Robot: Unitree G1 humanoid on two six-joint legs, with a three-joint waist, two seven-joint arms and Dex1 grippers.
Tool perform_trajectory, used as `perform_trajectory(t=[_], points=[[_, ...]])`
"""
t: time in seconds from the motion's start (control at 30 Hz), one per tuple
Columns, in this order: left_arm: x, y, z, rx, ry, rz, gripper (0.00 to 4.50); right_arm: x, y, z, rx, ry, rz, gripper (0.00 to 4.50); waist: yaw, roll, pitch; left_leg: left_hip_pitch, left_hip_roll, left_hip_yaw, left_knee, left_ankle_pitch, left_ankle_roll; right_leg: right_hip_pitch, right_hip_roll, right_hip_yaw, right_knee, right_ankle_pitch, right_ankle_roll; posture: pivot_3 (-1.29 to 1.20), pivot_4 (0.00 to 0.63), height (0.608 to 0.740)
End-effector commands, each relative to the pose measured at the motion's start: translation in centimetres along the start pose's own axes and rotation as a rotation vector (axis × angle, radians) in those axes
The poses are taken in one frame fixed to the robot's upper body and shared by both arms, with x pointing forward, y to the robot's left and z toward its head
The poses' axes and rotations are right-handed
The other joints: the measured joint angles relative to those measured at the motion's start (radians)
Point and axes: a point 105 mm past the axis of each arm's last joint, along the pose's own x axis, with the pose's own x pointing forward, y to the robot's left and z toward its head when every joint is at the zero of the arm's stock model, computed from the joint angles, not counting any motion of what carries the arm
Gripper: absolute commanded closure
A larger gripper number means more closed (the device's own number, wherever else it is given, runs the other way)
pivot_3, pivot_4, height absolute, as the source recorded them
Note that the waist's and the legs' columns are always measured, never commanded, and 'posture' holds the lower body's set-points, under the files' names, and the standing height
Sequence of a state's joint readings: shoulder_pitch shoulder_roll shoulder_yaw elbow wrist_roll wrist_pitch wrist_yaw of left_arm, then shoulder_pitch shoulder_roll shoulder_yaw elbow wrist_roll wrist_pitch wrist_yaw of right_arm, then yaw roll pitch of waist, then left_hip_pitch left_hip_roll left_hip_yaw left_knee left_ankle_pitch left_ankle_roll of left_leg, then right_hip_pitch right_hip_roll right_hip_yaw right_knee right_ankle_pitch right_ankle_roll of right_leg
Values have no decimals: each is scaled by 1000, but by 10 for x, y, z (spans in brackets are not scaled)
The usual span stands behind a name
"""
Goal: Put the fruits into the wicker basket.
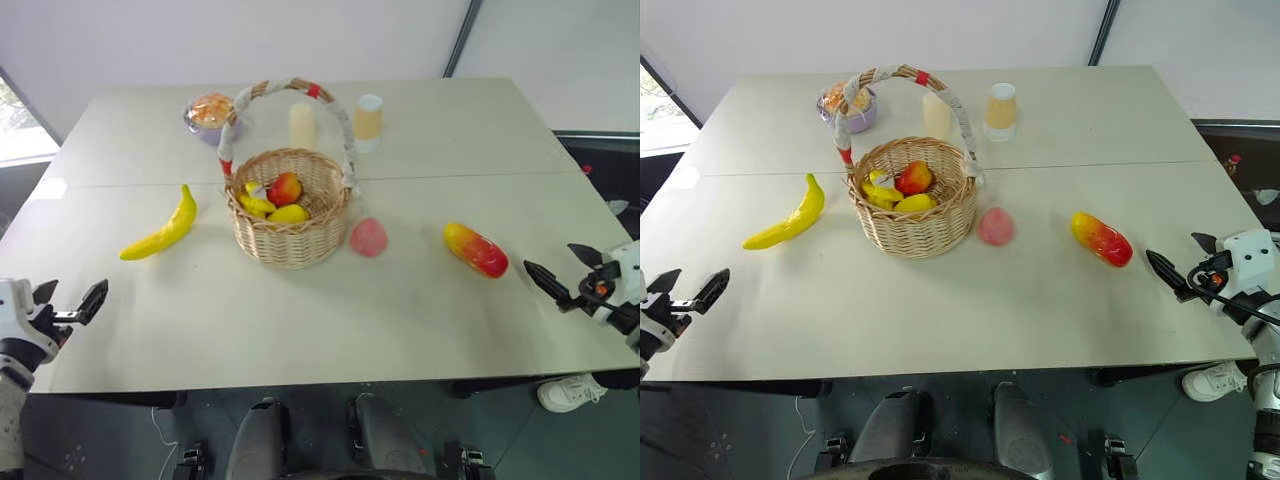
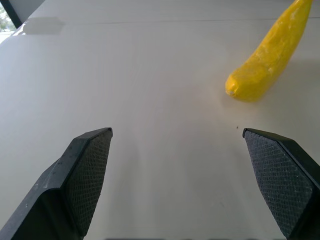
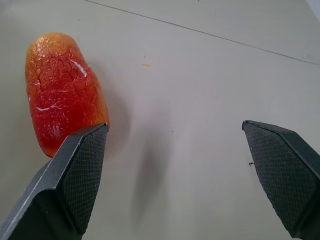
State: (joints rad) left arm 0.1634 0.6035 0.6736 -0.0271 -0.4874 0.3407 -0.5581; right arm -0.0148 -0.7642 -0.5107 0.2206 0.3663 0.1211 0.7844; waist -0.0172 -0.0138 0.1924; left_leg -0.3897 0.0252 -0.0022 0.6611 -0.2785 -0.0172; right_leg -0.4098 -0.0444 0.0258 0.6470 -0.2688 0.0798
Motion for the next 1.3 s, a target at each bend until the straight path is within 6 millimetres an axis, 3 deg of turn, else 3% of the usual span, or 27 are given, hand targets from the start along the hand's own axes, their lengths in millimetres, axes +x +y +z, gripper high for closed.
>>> perform_trajectory(t=[0.03, 0.27, 0.4, 0.6, 0.7, 0.93, 1.13, 1.3], points=[[-1, 4, 6, 10, -30, 20, 0, 4, -2, 12, -29, -45, -8, 28, 0, 0, 0, 0, 0, 0, 0, 0, 0, 0, 0, 0, 0, 0, 0, 0, 150, 740], [8, -8, 17, 19, -51, 14, 0, 18, 6, 40, -82, -112, 35, 28, 2, 0, 0, 0, 0, 0, 0, 0, 0, 0, 0, 0, 0, 1, 2, 0, 150, 740], [24, -34, 45, 124, -76, -73, 0, 31, 35, 71, -105, -181, 171, 28, 4, 0, 0, 0, 0, 0, 1, 0, 0, 0, 0, 0, 1, 2, 3, 0, 150, 740], [45, -49, 70, 327, -26, -111, 0, 25, 105, 97, -138, -178, 508, 28, 4, 0, 0, 0, -1, -1, 0, 0, 0, 0, 0, -1, 1, 2, 3, 0, 150, 740], [60, -55, 76, 475, 51, -137, 0, 18, 154, 114, -160, -205, 694, 28, 3, 0, 0, -1, 0, -2, 0, 0, 0, 0, 0, -1, 1, 2, 4, 0, 150, 740], [95, -77, 73, 525, 171, -265, 0, 15, 219, 138, -294, -284, 894, 28, 3, 0, 0, -1, -1, -1, 1, 0, 0, -1, 1, -1, 1, 2, 3, 0, 150, 740], [127, -77, 59, 524, 267, -278, 0, 32, 243, 146, -400, -349, 923, 28, 4, -1, 0, -3, -4, -1, 1, 0, 0, -2, 2, -2, 2, 2, 4, 0, 150, 740], [142, -84, 54, 519, 315, -313, 0, 41, 258, 150, -462, -397, 939, 28, 5, -2, 1, -6, -7, -1, 2, 0, 0, -4, 1, -2, 3, 2, 4, 0, 150, 740]])
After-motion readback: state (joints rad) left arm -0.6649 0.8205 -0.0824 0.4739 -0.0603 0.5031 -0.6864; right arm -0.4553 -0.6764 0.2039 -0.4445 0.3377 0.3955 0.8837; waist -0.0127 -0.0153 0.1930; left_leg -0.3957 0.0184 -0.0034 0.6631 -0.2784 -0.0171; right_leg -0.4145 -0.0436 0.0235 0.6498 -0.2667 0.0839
